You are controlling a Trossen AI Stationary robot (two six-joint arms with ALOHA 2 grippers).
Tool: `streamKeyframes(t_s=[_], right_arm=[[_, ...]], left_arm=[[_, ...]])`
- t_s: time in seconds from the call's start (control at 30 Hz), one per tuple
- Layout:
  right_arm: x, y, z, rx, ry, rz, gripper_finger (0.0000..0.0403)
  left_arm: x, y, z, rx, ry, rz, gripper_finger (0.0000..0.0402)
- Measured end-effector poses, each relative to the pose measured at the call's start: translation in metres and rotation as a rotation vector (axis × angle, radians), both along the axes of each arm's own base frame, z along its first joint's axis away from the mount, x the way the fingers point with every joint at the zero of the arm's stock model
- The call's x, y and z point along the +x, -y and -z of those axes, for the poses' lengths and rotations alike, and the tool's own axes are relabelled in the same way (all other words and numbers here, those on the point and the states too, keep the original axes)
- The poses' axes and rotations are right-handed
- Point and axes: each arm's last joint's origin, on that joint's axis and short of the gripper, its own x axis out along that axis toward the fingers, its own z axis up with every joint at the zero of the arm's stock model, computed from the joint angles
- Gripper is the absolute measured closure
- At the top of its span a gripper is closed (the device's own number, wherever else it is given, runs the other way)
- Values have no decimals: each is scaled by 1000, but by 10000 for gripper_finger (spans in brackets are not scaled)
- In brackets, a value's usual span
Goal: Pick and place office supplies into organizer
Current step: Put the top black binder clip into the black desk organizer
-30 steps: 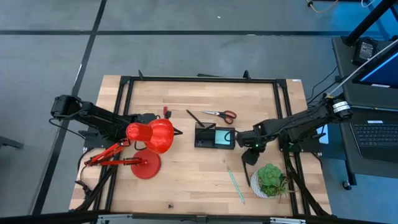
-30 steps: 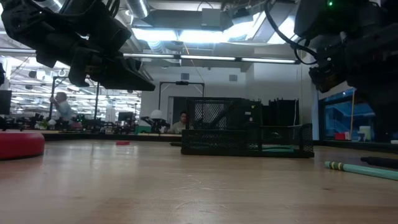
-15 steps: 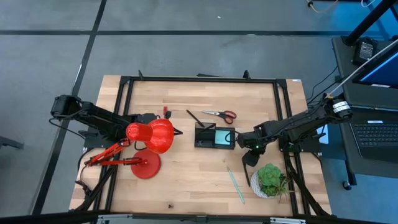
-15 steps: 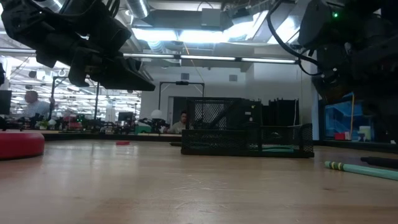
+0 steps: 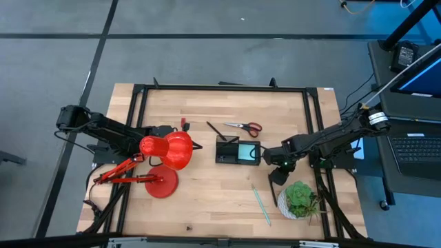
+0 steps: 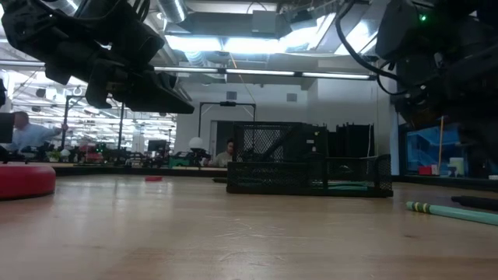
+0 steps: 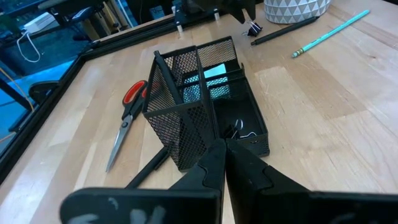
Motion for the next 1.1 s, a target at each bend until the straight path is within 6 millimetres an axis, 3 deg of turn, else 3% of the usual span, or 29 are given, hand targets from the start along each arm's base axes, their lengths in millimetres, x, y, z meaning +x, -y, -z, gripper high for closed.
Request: streamKeyframes(t_s=[0.37, 0.77, 0.9, 1.1], right_arm=[[0, -1, 0, -1, -5, 14, 287], [-5, 0, 15, 10, 3, 16, 289], [-5, 0, 15, 10, 3, 13, 310], [-4, 0, 15, 13, 39, -55, 374]], left_arm=[[0, 0, 0, 0, 0, 0, 396], [-1, 0, 1, 0, -14, 0, 396], [0, 0, 1, 0, -14, 0, 396], [0, 0, 1, 0, -14, 0, 396]])
